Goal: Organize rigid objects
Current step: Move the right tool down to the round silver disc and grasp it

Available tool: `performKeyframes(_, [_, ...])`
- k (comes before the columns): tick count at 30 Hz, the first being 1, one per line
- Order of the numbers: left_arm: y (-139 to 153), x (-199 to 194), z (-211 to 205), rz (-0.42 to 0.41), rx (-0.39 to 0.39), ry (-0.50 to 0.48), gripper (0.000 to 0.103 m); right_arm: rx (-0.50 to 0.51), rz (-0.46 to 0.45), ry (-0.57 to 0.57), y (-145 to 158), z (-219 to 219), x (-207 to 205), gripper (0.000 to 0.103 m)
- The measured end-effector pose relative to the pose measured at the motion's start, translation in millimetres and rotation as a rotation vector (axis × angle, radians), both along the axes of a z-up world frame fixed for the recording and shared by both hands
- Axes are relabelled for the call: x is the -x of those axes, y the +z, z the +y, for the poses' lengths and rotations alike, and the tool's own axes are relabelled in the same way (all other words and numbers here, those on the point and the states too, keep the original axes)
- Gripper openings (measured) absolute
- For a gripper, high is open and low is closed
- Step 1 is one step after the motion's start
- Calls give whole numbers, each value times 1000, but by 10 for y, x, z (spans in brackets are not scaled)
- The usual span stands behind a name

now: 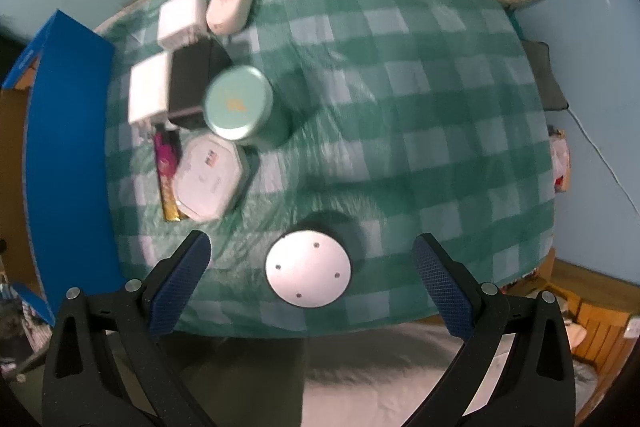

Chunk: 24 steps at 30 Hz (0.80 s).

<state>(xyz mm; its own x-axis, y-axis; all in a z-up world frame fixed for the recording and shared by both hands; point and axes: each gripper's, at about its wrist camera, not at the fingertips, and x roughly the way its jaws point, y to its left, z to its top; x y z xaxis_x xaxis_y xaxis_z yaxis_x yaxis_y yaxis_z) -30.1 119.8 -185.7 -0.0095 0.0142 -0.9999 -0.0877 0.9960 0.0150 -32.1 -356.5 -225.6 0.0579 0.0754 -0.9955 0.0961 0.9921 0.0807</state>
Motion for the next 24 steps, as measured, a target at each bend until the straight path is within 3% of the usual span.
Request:
performKeyframes(14, [-99, 21, 7, 37, 39, -16, 8, 36, 79, 28, -491, -17, 183, 98])
performKeyframes(16, [-109, 23, -25, 40, 32, -31, 7, 46, 88, 33, -534, -3, 212, 98])
performKeyframes(24, [-74, 29, -44, 34, 44, -37, 6, 40, 97, 52, -678, 4, 286, 82])
